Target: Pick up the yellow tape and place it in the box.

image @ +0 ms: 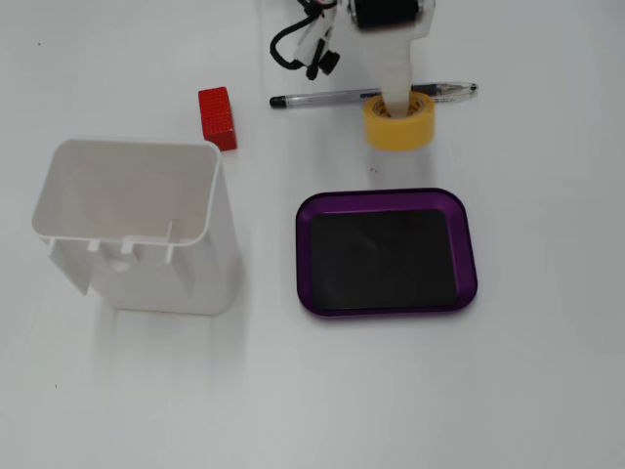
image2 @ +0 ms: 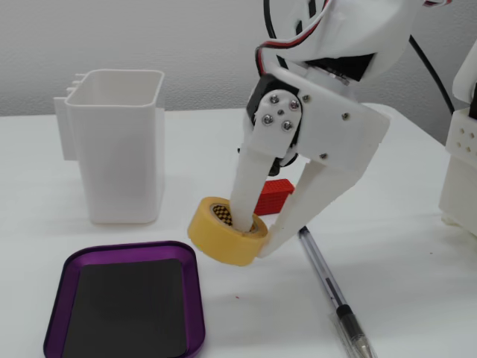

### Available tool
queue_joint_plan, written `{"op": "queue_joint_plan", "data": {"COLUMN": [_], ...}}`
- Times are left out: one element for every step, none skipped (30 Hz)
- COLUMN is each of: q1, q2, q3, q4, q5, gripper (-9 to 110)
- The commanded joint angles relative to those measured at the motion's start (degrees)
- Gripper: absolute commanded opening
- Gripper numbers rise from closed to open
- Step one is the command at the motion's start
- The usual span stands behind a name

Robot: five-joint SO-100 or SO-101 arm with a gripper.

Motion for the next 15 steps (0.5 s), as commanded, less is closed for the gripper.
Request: {"op": "queue_joint_plan", "data": {"q1": [-0.4, -0.4, -0.4, -0.4, -0.4, -0.4, -0.3, -0.3, -0.3, -0.3, -0.3, -0.1, 0.6, 1.4, 1.9], "q2": [0.4, 0.3, 0.1, -0.6, -1.8, -3.2, -4.9, -6.8, -8.8, -11.0, -12.9, -14.7, -16.4, -17.8, -19.0], "q3": [-2.5, -2.5, -2.5, -2.5, -2.5, -2.5, -2.5, -2.8, -3.5, -4.5, -5.4, -6.3, -7.2, -8.1, -8.9], "q4": [-6.5, -8.5, -10.9, -13.0, -14.4, -15.8, -16.9, -17.8, -18.7, -19.2, -19.9, -20.0, -20.0, -20.0, -20.0], "q5": [-4.7, -5.5, -5.9, -6.0, -6.0, -6.0, -6.1, -6.1, -6.1, -6.1, -6.1, -6.1, -6.0, -6.0, -5.9], "gripper": [-1, -1, -1, -1, -1, -1, -1, -1, -1, -1, -1, -1, -1, -1, -1]}}
